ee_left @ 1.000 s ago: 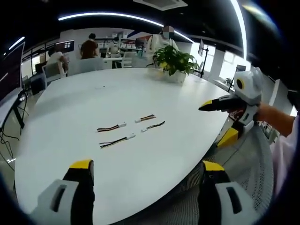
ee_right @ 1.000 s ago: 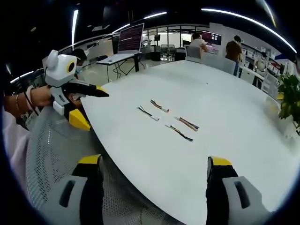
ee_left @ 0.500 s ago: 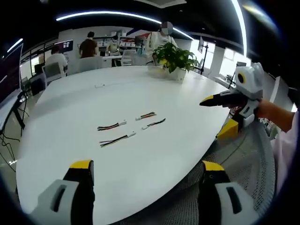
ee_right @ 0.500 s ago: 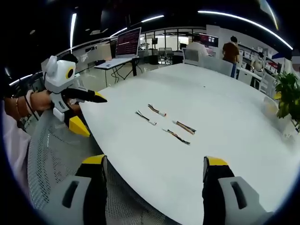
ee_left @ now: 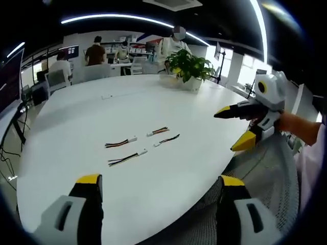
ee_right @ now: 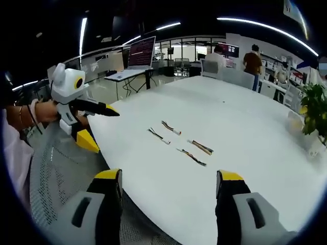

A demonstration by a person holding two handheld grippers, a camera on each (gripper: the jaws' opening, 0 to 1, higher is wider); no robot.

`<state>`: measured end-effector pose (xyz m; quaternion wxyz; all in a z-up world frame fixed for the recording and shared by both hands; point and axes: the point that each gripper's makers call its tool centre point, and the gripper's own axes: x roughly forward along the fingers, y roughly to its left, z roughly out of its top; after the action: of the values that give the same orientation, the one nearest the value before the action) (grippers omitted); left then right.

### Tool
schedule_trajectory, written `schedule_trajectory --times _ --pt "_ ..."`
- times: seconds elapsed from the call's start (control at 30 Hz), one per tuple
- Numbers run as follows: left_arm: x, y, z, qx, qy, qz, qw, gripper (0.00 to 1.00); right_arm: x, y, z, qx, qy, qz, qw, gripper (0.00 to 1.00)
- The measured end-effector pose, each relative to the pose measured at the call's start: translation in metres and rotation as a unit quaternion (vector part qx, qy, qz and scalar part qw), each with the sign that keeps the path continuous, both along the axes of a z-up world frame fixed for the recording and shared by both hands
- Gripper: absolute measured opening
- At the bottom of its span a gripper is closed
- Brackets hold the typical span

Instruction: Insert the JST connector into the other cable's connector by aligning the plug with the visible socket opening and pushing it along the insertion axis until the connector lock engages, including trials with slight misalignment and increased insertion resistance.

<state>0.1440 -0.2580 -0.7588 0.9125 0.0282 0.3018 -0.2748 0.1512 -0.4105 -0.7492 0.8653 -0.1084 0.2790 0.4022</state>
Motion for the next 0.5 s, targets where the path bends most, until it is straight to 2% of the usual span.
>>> schedule_trajectory --times 0.13,0.23,0.4,0.5 --pt "0.005 0.001 0.002 0.013 -0.009 -0.012 0.9998 0.92 0.003 0.002 0.002 0.010 0.004 0.007 0.9999 0.69" --pt "0.009 0.004 0.005 0.011 -0.015 -0.013 0.9998 0.92 0.006 0.003 0.002 0.019 0.007 0.009 0.9998 0.67" --pt "0.013 0.004 0.007 0.009 -0.020 -0.033 0.9992 0.81 0.011 0.000 0.000 0.011 0.002 0.014 0.9998 0.67" --pt "0.017 0.002 0.008 0.010 -0.022 -0.044 0.9987 0.79 0.014 0.002 0.002 0.015 -0.002 0.020 0.9997 0.64"
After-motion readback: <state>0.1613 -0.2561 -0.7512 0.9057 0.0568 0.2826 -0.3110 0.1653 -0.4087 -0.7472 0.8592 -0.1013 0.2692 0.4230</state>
